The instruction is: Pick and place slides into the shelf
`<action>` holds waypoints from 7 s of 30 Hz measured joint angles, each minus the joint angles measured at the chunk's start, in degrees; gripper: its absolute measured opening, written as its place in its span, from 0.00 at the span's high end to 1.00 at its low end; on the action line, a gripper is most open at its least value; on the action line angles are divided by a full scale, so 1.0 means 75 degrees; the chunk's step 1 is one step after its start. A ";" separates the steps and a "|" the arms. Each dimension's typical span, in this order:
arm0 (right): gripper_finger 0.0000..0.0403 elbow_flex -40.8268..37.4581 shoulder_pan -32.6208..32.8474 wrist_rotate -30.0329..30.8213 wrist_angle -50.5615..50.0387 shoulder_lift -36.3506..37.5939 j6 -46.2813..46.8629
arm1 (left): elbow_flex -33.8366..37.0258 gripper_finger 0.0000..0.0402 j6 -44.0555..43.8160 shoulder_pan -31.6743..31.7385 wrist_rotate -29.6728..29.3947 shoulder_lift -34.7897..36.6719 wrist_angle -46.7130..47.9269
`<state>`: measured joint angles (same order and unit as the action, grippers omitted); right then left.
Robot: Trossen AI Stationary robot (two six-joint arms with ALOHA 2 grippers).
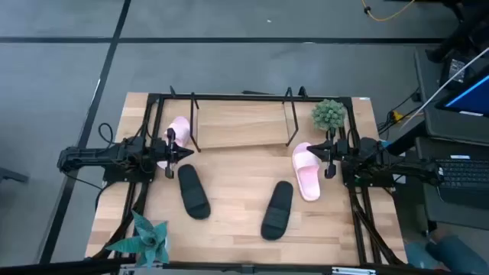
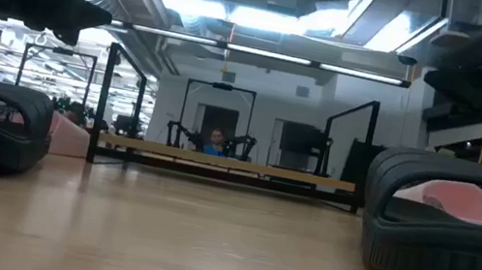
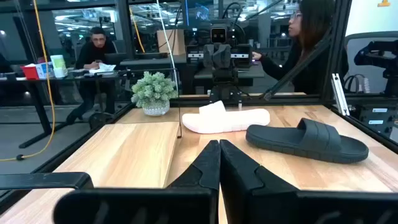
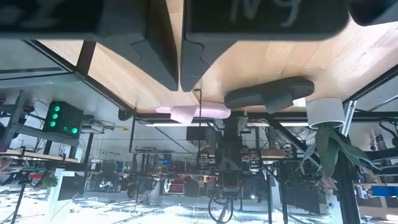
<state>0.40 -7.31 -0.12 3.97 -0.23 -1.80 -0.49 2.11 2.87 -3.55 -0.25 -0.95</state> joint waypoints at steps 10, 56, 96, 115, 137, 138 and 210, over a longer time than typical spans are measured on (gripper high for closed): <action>0.95 0.0002 0.0000 0.0001 0.0001 0.0000 0.0000 | 0.0000 1.00 0.0000 -0.0002 0.0003 0.0001 0.0002; 0.95 0.0002 0.0000 0.0003 0.0000 0.0000 0.0000 | 0.0000 1.00 0.0000 -0.0003 0.0000 0.0003 0.0000; 0.95 0.0001 0.0000 0.0000 0.0002 -0.0001 0.0000 | 0.0000 1.00 0.0000 -0.0003 0.0000 0.0000 0.0000; 0.95 0.0002 0.0000 0.0001 0.0003 -0.0001 0.0000 | 0.0000 1.00 0.0000 -0.0002 0.0002 0.0000 0.0000; 0.95 0.0003 0.0000 0.0000 0.0000 0.0000 0.0000 | 0.0002 1.00 0.0000 -0.0002 0.0000 0.0000 0.0003; 0.95 0.0001 0.0000 0.0000 0.0000 0.0000 0.0000 | 0.0000 1.00 -0.0002 0.0000 0.0000 0.0000 0.0000; 0.95 0.0000 0.0000 0.0000 0.0460 -0.0003 0.0006 | 0.0000 1.00 -0.0005 -0.0003 0.0992 0.0000 -0.0049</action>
<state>0.40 -7.31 -0.12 7.42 -0.25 -1.76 -0.49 2.07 2.85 3.89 -0.25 -1.32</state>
